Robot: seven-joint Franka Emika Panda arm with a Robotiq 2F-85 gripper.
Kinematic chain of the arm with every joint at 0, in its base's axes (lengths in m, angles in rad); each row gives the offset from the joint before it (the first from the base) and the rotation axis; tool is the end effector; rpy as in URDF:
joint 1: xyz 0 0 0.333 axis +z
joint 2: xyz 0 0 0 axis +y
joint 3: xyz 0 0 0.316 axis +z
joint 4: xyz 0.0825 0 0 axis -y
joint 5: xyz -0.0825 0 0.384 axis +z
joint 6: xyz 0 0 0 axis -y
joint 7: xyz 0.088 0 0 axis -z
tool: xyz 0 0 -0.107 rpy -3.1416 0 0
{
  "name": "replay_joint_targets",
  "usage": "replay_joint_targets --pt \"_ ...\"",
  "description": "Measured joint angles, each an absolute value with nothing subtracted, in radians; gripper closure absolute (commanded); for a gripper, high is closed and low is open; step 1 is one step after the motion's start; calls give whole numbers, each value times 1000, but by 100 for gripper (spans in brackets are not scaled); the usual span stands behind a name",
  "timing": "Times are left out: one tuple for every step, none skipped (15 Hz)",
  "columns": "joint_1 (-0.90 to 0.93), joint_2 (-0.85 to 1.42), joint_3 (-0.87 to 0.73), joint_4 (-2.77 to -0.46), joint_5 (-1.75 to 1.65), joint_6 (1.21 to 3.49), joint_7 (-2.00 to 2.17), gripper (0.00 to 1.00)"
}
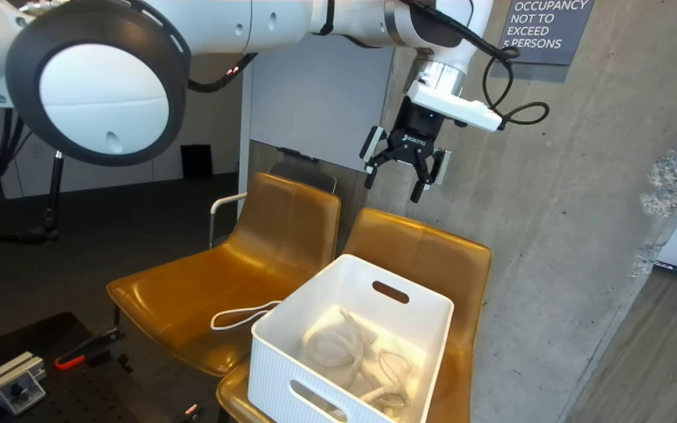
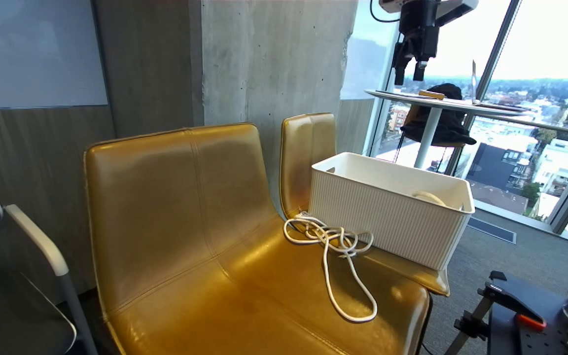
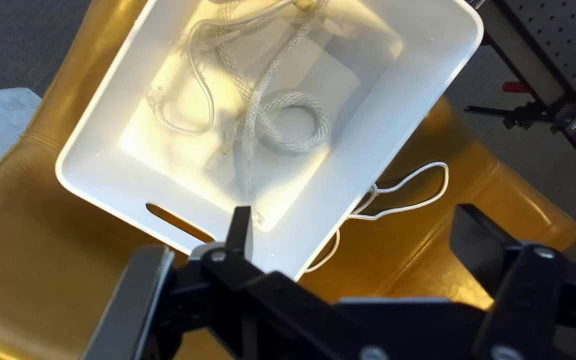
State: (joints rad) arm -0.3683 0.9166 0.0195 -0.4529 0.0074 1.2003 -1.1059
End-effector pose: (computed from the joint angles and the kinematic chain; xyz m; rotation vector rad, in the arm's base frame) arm 0.6830 -0.2560 0.4972 -2.7968 -1.1055 0.1670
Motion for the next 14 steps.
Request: replay_joint_targets --pt "-357 917 29 -453 16 1204 -1124 0" --pt "-344 917 38 -453 25 1209 -1145 0" --pt "-331 917 46 -453 31 1218 -1167 0" --pt "-318 917 53 -453 34 1227 -1192 0" --pt "-304 917 59 -453 35 1243 -1218 0" --pt "-290 917 64 -452 36 1260 -1242 0" --pt "-277 917 67 -452 36 1279 -1267 0" --pt "-264 916 69 -452 36 1298 -1290 0" --pt "-250 916 70 -452 36 1319 -1311 0" --pt "-237 916 71 -452 36 1338 -1327 0" --pt "-224 916 72 -452 36 1352 -1337 0" --pt "-209 915 72 -452 36 1362 -1340 0" --pt "-194 915 73 -452 36 1366 -1340 0" --pt "-178 915 73 -452 36 1367 -1340 0"
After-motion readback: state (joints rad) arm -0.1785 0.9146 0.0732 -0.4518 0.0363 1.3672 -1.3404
